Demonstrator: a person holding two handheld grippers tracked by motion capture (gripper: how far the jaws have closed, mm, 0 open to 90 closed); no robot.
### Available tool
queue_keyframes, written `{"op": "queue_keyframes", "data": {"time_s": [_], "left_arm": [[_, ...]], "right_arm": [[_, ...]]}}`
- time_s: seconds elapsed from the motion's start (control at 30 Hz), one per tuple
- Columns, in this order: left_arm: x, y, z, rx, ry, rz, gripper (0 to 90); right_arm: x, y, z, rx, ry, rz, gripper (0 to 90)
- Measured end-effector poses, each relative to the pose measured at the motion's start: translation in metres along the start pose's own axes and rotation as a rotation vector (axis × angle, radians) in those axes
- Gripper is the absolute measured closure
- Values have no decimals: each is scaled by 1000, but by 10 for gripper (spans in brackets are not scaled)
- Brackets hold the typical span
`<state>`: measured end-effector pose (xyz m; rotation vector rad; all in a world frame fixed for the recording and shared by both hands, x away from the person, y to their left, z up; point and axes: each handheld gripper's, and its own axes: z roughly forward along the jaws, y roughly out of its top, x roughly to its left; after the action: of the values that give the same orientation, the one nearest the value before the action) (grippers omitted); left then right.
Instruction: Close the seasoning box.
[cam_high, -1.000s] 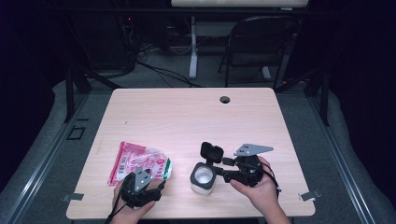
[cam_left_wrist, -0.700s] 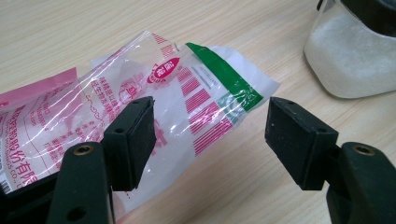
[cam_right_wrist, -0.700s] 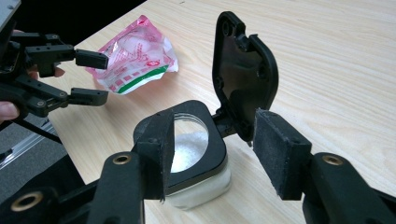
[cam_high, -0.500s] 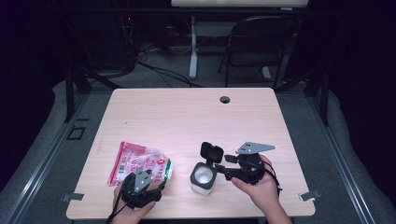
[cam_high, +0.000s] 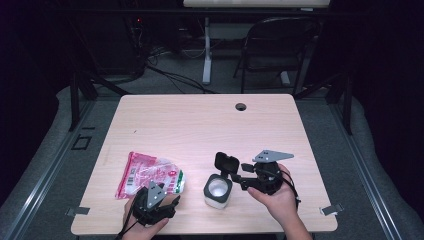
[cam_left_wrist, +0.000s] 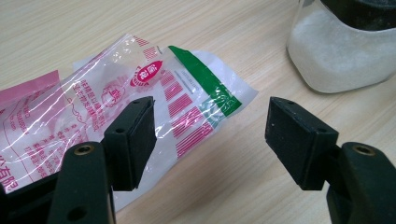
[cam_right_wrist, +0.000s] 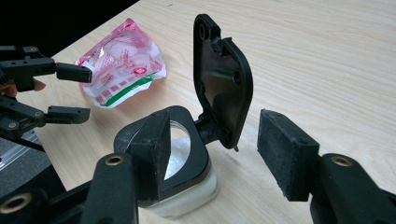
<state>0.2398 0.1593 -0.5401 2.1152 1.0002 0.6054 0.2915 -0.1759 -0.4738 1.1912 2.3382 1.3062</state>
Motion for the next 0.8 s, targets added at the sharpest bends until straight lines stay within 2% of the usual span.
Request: {"op": "queue_keyframes", "data": {"time_s": [0.23,0.33,0.5,0.63,0.8], "left_arm": [[1,-1,-4,-13,21,-6,338],[3,-2,-6,-12,29,-6,338],[5,-5,-8,-11,40,-20,339],[6,-7,-10,-13,47,-29,339],[7,-7,-10,-7,51,-29,339]], "right_arm": [[-4,2,7,14,-4,7,465],[-4,4,9,19,-2,-19,544],[-3,7,14,22,-20,-58,599],[-4,8,16,19,-20,-65,681],[-6,9,17,29,-44,-91,772]]}}
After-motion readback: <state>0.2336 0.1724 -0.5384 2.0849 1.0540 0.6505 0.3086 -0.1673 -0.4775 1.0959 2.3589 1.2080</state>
